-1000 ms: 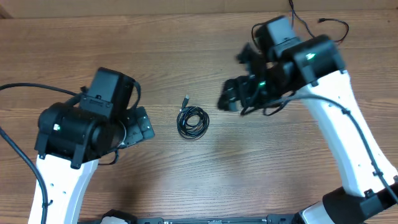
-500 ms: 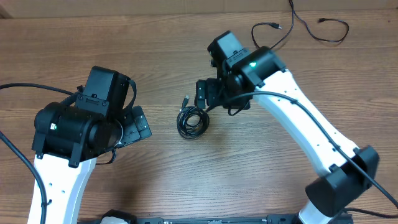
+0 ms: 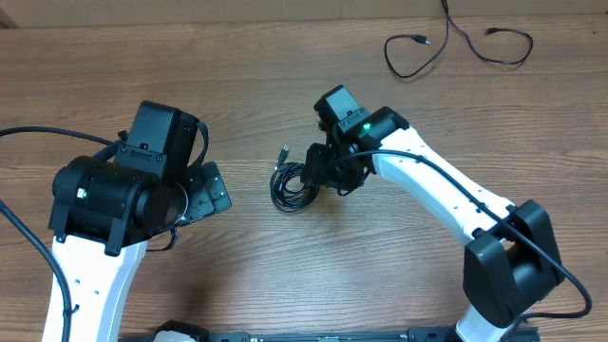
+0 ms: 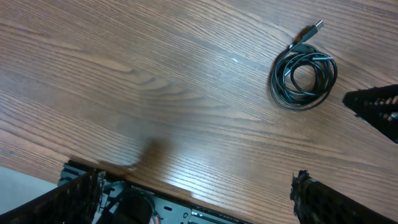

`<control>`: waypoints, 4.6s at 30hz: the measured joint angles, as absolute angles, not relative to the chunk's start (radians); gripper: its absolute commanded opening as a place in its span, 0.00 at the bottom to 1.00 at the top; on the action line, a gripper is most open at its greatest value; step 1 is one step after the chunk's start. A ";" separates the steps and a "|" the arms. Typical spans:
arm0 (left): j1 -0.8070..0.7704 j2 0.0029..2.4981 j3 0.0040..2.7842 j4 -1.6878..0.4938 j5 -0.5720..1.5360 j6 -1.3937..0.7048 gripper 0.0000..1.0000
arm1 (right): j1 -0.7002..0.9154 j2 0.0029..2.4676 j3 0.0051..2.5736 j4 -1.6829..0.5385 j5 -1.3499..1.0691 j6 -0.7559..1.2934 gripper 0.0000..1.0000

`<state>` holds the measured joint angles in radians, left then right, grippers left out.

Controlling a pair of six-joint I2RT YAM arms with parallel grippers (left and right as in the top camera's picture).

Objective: Untangle cables
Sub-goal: 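Move the right gripper back over the remaining cable coil, then lower the right gripper onto the black coil and grasp a strand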

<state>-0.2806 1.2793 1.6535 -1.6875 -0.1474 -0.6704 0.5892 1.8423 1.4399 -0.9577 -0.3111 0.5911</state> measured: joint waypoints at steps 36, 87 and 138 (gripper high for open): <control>-0.281 1.279 1.654 -1.687 -0.147 -0.670 0.99 | 0.623 1.863 1.268 -0.617 -0.234 0.680 0.28; -0.281 1.279 1.654 -1.687 -0.147 -0.650 0.99 | 0.629 1.889 1.527 -0.862 -0.221 0.618 0.04; -0.281 1.279 1.654 -1.687 -0.147 -0.644 0.99 | 0.570 1.858 1.552 -0.711 -0.524 0.563 0.04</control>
<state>-0.2806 1.2793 1.6535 -1.6875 -0.1467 -0.6437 0.5701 1.8580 1.5520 -0.7109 -0.5240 0.5629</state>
